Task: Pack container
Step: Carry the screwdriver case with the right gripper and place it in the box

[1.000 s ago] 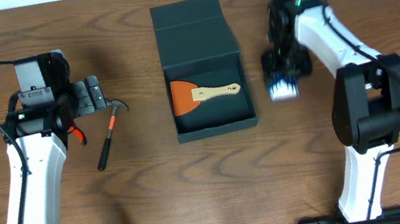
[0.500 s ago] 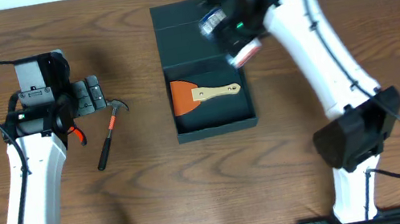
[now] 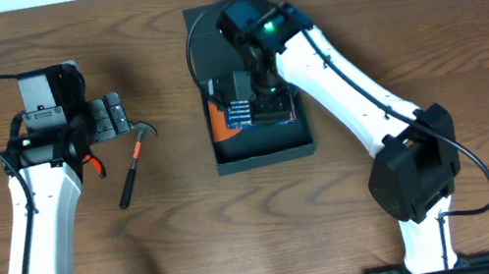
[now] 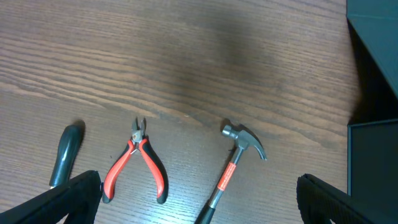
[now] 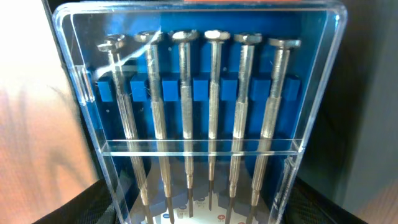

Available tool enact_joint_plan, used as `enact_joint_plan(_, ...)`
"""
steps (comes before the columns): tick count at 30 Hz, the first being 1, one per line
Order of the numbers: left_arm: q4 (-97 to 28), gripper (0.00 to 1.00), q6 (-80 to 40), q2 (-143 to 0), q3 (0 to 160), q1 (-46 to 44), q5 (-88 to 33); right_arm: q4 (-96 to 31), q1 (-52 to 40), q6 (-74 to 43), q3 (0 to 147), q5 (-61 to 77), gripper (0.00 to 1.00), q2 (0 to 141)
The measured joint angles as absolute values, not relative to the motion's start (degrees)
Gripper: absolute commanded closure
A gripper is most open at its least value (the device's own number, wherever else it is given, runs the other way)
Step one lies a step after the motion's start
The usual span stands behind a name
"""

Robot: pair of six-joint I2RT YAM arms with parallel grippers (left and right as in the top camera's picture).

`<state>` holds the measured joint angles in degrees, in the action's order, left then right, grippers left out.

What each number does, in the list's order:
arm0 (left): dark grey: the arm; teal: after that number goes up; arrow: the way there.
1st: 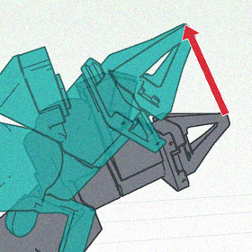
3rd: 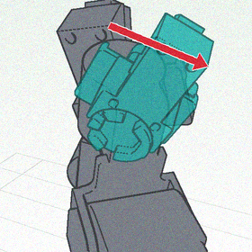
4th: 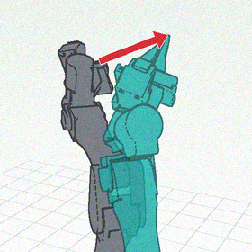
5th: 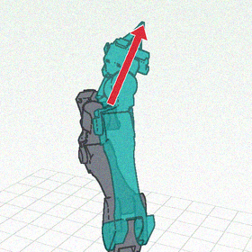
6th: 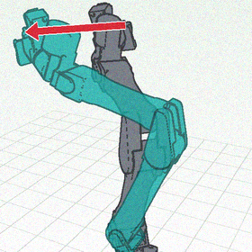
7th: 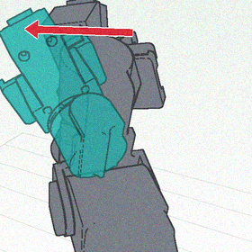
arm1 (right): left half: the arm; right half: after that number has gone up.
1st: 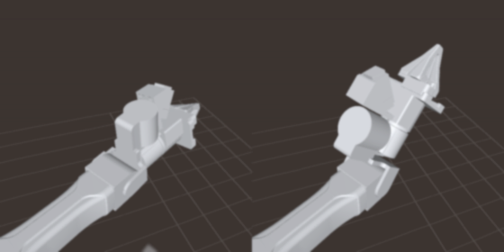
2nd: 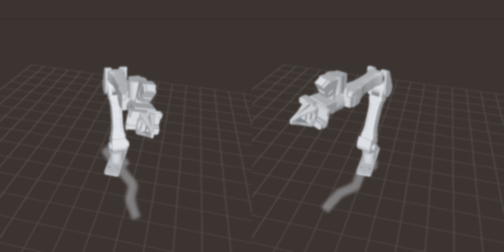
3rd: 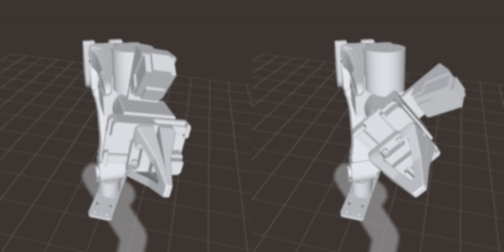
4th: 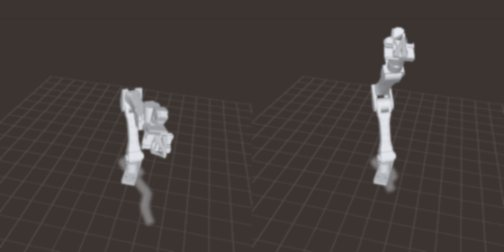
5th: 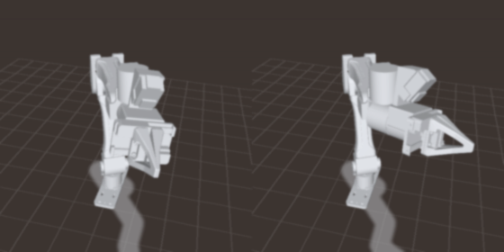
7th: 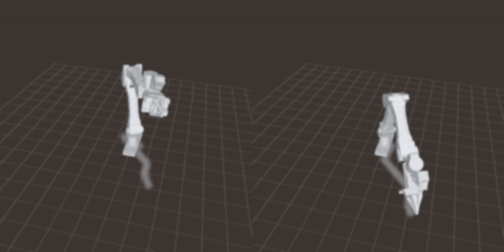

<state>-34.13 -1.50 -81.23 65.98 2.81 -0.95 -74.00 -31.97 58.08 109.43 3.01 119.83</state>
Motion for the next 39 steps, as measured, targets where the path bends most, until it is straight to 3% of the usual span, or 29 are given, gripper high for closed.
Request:
enact_joint_plan(9, -34.13, 0.02, -1.50, -81.23, 65.98, 2.81, -0.95, -61.60, -31.97, 66.13, 98.41, 3.57, 0.99, 119.83)
enact_joint_plan(21, -34.13, 0.02, -1.50, -81.23, 65.98, 2.81, -0.95, -61.17, -33.65, 68.36, 95.92, 10.96, 0.98, 119.83)
enact_joint_plan(26, -34.13, 0.02, -1.50, -81.23, 65.98, 2.81, -0.97, -61.04, -34.70, 68.12, 95.92, 11.77, 0.92, 119.83)
enact_joint_plan(32, -34.13, 0.02, -1.50, -81.23, 65.98, 2.81, -0.95, -61.08, -34.70, 66.46, 95.92, 11.92, 0.78, 119.83)
enact_joint_plan(39, -34.15, 0.02, -1.50, -81.23, 65.98, 2.81, -0.95, -61.06, -34.70, 63.44, 95.92, 9.76, 0.76, 119.83)
